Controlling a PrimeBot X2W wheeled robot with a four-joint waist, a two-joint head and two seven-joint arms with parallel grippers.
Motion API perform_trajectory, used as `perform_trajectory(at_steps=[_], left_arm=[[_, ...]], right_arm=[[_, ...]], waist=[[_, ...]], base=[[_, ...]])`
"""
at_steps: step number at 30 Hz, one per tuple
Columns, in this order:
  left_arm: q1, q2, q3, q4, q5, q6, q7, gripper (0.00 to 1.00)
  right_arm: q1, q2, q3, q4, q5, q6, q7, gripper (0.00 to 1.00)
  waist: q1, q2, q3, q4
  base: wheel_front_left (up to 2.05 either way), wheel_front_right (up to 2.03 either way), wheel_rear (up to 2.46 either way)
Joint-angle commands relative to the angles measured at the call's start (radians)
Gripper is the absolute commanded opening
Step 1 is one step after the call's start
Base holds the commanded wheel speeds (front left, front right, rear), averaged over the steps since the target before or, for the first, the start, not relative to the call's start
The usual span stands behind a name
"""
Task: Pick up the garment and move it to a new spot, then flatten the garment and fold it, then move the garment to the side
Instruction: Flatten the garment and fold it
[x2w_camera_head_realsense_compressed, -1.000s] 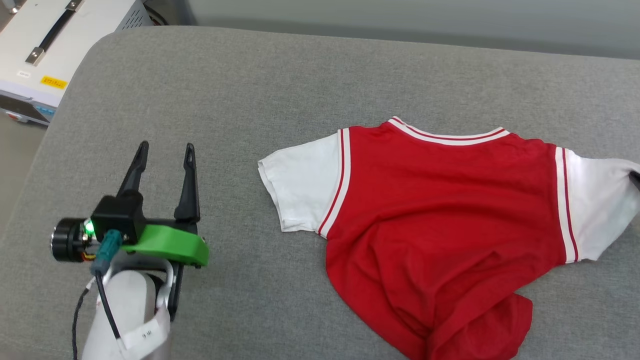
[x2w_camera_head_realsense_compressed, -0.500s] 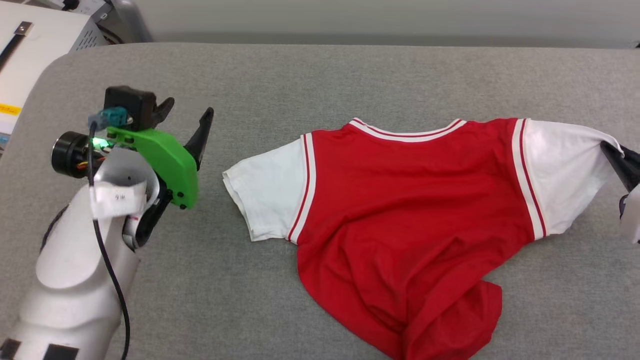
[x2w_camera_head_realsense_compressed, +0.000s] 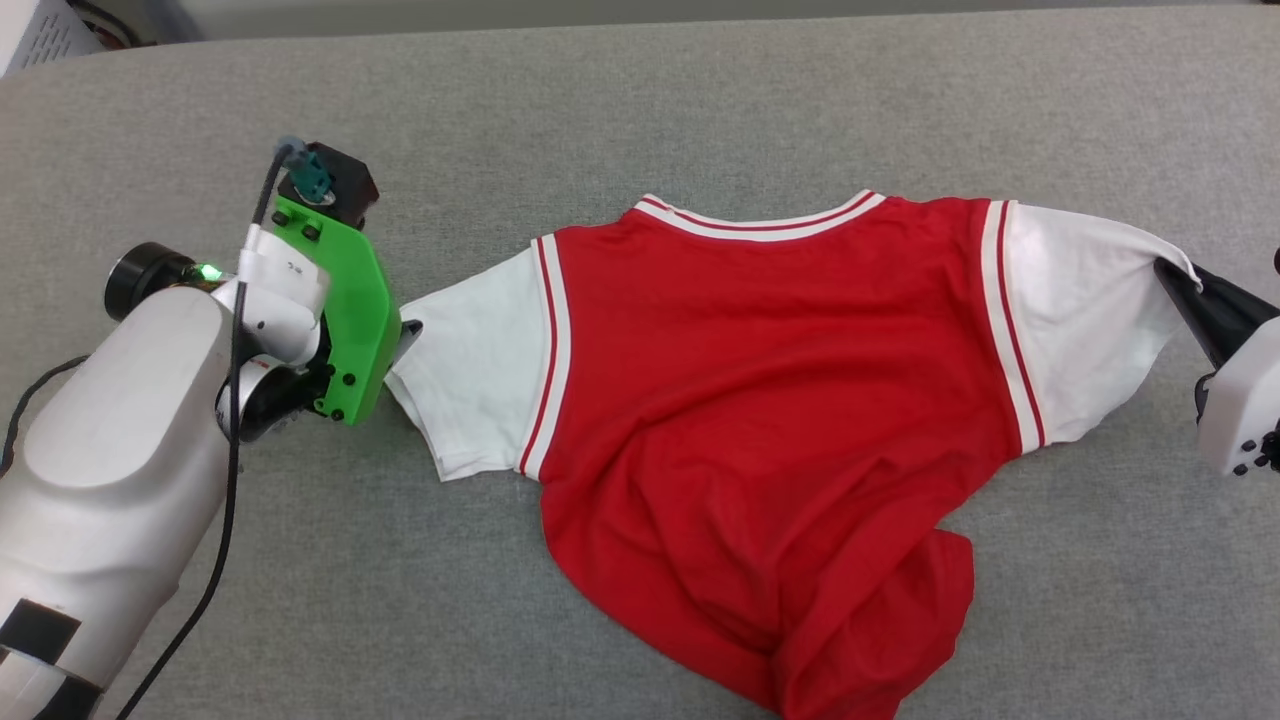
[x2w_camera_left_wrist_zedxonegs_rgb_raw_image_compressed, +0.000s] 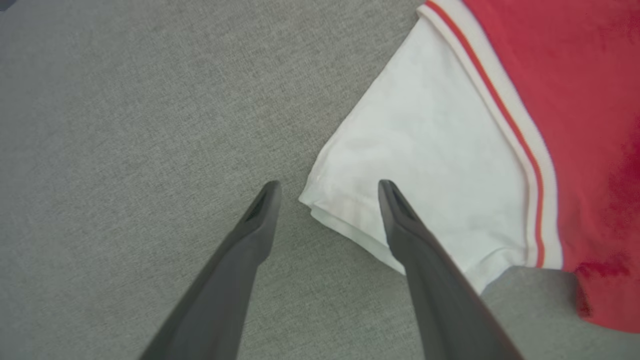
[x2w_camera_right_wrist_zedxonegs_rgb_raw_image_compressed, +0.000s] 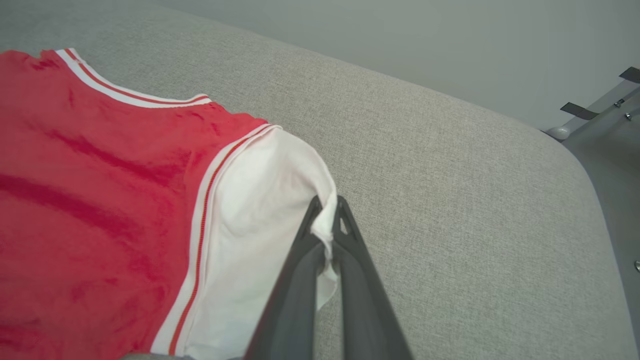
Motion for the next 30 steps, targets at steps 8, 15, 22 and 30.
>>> perform_trajectory(at_steps=[8,15,22,30], left_arm=[[-0.068,0.043,-0.203,0.071,-0.039,-0.003,0.061,1.00],[-0.081,0.073,-0.314,0.087,-0.121,-0.003,0.051,0.00],[-0.108,0.070,-0.351,0.116,-0.161,-0.003,-0.095,0.00],[-0.157,0.102,-0.385,0.062,-0.146,-0.003,-0.318,0.00]], right_arm=[[-0.012,0.023,0.001,-0.019,-0.022,-0.001,0.003,0.00],[-0.019,0.022,0.006,-0.014,-0.021,-0.001,-0.005,0.00],[-0.024,0.016,0.011,-0.001,-0.018,-0.001,-0.028,0.00],[-0.026,-0.019,-0.018,0.003,-0.016,-0.001,-0.051,0.00]], waist=[[0.0000,0.0000,0.071,-0.049],[0.0000,0.0000,0.080,-0.053],[0.0000,0.0000,0.032,-0.028],[0.0000,0.0000,-0.080,0.013]], base=[[0.00,0.00,0.00],[0.00,0.00,0.00],[0.00,0.00,0.00],[0.00,0.00,0.00]])
